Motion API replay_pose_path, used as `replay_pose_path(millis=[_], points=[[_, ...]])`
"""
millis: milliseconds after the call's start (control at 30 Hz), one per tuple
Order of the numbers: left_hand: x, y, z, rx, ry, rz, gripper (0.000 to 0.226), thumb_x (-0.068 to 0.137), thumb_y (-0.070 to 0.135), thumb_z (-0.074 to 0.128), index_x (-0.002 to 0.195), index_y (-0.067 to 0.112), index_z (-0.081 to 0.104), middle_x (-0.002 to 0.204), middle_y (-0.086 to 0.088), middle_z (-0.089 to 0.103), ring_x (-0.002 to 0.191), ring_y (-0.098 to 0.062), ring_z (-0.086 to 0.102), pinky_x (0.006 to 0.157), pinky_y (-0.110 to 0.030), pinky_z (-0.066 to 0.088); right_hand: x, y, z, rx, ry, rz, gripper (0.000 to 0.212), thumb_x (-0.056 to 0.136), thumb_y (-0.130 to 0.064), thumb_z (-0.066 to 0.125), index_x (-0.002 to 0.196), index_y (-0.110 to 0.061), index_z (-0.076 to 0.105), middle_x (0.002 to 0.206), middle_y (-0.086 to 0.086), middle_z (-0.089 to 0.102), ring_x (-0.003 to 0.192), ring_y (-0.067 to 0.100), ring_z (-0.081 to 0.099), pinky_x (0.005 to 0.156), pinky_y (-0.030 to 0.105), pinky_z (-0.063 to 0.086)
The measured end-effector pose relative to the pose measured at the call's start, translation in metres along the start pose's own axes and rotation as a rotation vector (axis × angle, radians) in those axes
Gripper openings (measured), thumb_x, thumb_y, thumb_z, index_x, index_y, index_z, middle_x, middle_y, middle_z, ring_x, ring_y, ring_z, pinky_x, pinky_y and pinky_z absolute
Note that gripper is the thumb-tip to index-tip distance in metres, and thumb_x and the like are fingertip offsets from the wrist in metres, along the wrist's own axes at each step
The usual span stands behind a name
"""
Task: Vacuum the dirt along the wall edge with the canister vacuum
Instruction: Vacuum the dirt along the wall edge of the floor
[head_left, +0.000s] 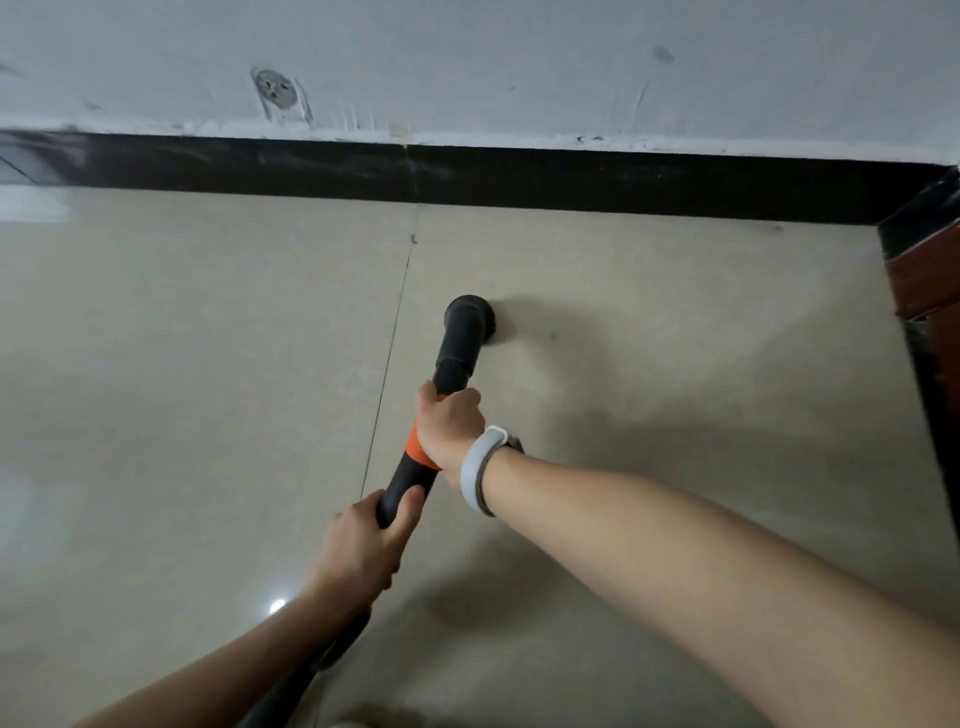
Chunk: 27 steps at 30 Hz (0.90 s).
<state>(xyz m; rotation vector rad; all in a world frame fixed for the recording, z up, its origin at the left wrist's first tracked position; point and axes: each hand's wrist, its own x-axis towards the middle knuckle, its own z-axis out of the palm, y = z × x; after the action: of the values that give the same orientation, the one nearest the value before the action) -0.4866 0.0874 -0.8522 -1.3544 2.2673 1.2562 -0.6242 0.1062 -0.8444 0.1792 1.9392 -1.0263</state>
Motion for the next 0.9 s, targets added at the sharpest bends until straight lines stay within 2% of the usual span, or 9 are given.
replay_pose_path(millis=[167,333,533,600,667,733,800,900], points=[[0.053,0.041,-0.006,0.083,0.013,0.071,0.048,0.085,0.058,0.043,0.073,0.014,0.056,0.048,0.0,0.06,0.04,-0.017,0.059,0.052,-0.032,0.05,0.038,-0.039,-0.021,0.024,0.137,-0.021,0.051,0.097,-0.04,0.036,0.126,0.001,0.041,0.126,0.017,0.055,0.114,0.036,0.054,0.098,0.036,0.039],[0.094,0.082,-0.003,0.157,0.003,0.131,0.054,0.083,0.067,0.038,0.073,0.016,0.054,0.066,-0.008,0.067,0.062,-0.027,0.066,0.068,-0.039,0.055,0.071,-0.069,-0.048,0.09,0.219,-0.048,0.047,0.095,-0.039,0.037,0.119,-0.002,0.051,0.11,0.013,0.063,0.099,0.033,0.06,0.094,0.04,0.045],[0.095,0.087,0.0,0.216,-0.055,0.15,0.059,0.073,0.075,0.031,0.068,0.02,0.05,0.065,-0.005,0.065,0.06,-0.024,0.066,0.062,-0.034,0.053,0.076,-0.065,-0.059,0.128,0.164,-0.047,0.043,0.095,-0.038,0.036,0.118,-0.004,0.047,0.11,0.015,0.062,0.102,0.035,0.061,0.097,0.046,0.046],[0.1,0.092,-0.005,0.265,-0.071,0.168,0.057,0.076,0.074,0.032,0.072,0.021,0.051,0.067,-0.003,0.065,0.061,-0.022,0.065,0.061,-0.032,0.052,0.076,-0.066,-0.065,0.2,0.152,-0.056,0.033,0.096,-0.037,0.037,0.109,-0.008,0.045,0.097,0.011,0.061,0.096,0.031,0.063,0.093,0.043,0.049],[0.109,0.1,-0.01,0.366,-0.052,0.206,0.054,0.08,0.074,0.033,0.075,0.022,0.05,0.07,-0.001,0.063,0.063,-0.02,0.063,0.059,-0.031,0.048,0.078,-0.07,-0.076,0.356,0.133,-0.04,0.027,0.097,-0.035,0.038,0.104,-0.009,0.044,0.079,0.007,0.056,0.074,0.023,0.063,0.078,0.035,0.053],[0.117,0.11,-0.011,0.52,0.011,0.289,0.052,0.083,0.072,0.035,0.079,0.021,0.045,0.068,0.002,0.055,0.061,-0.018,0.054,0.054,-0.029,0.037,0.084,-0.073,-0.09,0.556,0.097,-0.025,0.026,0.097,-0.032,0.04,0.098,-0.007,0.046,0.073,0.008,0.056,0.059,0.019,0.059,0.069,0.032,0.055],[0.12,0.115,-0.012,0.65,0.069,0.364,0.05,0.086,0.07,0.036,0.087,0.021,0.04,0.065,0.005,0.045,0.063,-0.021,0.049,0.056,-0.031,0.032,0.093,-0.074,-0.099,0.681,0.056,-0.024,0.024,0.097,-0.03,0.042,0.088,-0.008,0.045,0.071,0.009,0.054,0.058,0.02,0.058,0.069,0.034,0.055],[0.119,0.112,-0.016,0.709,0.137,0.36,0.05,0.087,0.069,0.035,0.09,0.019,0.038,0.07,0.004,0.045,0.069,-0.026,0.049,0.063,-0.032,0.033,0.1,-0.074,-0.094,0.723,0.008,-0.023,0.023,0.095,-0.029,0.044,0.085,-0.009,0.044,0.071,0.011,0.053,0.058,0.022,0.059,0.063,0.032,0.057]])
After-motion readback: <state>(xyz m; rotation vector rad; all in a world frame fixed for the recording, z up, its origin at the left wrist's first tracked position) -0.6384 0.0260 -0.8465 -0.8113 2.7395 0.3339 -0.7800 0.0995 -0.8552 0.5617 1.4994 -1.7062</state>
